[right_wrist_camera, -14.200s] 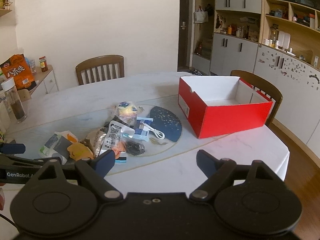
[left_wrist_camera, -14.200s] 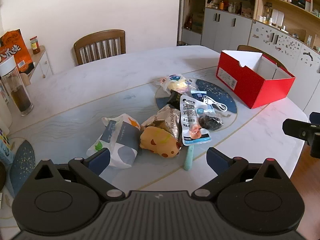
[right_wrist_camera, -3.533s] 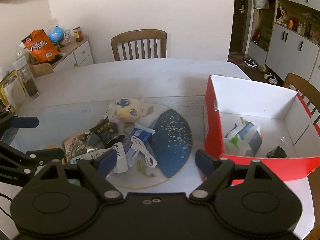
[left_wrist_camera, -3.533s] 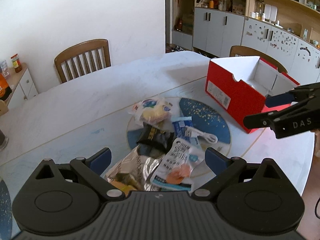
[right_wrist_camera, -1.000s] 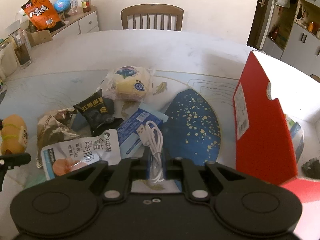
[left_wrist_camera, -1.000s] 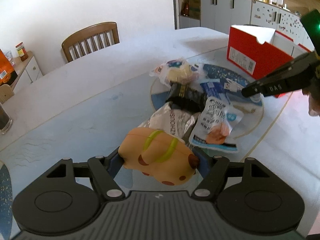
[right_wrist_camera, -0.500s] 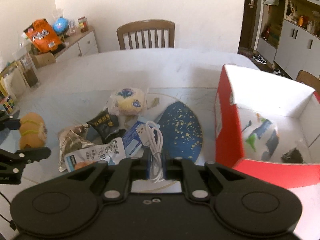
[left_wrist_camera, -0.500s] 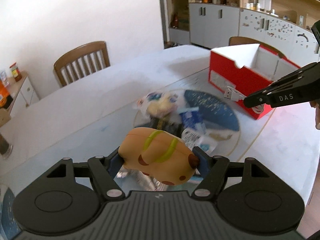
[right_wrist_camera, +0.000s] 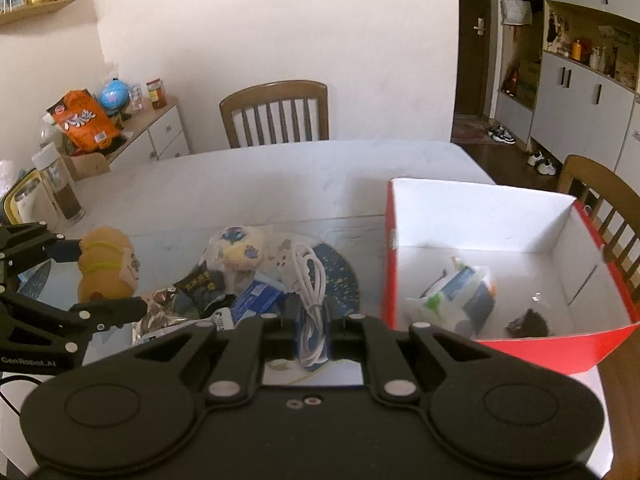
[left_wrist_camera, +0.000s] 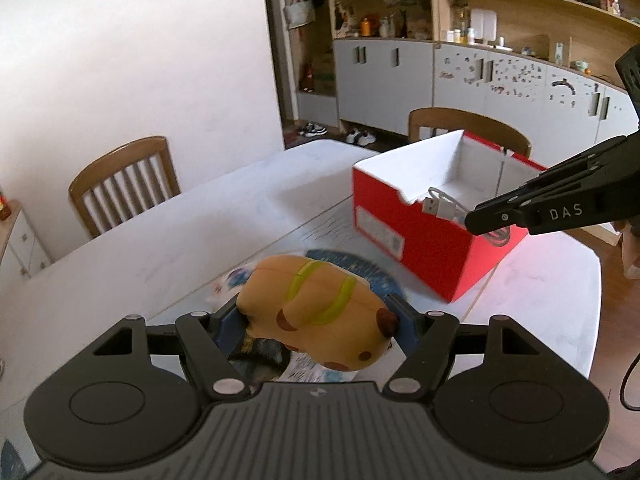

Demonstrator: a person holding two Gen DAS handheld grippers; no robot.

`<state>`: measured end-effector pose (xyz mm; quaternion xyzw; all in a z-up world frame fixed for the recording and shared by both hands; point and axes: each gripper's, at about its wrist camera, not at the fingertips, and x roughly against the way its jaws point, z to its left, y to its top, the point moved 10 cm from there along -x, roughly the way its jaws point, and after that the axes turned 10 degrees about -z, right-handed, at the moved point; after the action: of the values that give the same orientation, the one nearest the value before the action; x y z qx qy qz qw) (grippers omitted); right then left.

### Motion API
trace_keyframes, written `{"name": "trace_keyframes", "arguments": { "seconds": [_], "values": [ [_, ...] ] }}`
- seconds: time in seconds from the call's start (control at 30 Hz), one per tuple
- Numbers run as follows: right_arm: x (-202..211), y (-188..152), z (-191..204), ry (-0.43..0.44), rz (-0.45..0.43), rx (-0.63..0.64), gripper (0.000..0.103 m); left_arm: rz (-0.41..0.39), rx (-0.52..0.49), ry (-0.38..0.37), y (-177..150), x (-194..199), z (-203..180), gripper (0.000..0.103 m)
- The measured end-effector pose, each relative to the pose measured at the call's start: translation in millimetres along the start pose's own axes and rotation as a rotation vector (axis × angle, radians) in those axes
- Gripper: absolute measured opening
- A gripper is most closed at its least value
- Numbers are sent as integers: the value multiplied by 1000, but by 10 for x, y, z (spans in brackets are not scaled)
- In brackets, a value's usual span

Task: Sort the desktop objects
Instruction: 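Carry the yellow toy and white cable with both tools into the red shoebox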

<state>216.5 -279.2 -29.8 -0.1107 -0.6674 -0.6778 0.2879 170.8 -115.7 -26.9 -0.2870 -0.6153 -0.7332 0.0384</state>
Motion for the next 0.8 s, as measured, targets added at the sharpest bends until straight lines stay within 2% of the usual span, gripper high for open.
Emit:
{"name": "trace_keyframes", "arguments": {
  "seconds": [0.43,0.8],
  "values": [
    [154,88,-748,-53,-24,-37,10,5,-6,-81,373,-510,-626,73],
    [180,162,-1426,-65,-33,-55,10,30,-27,-128,719,-1049,-1176,73]
  ]
}}
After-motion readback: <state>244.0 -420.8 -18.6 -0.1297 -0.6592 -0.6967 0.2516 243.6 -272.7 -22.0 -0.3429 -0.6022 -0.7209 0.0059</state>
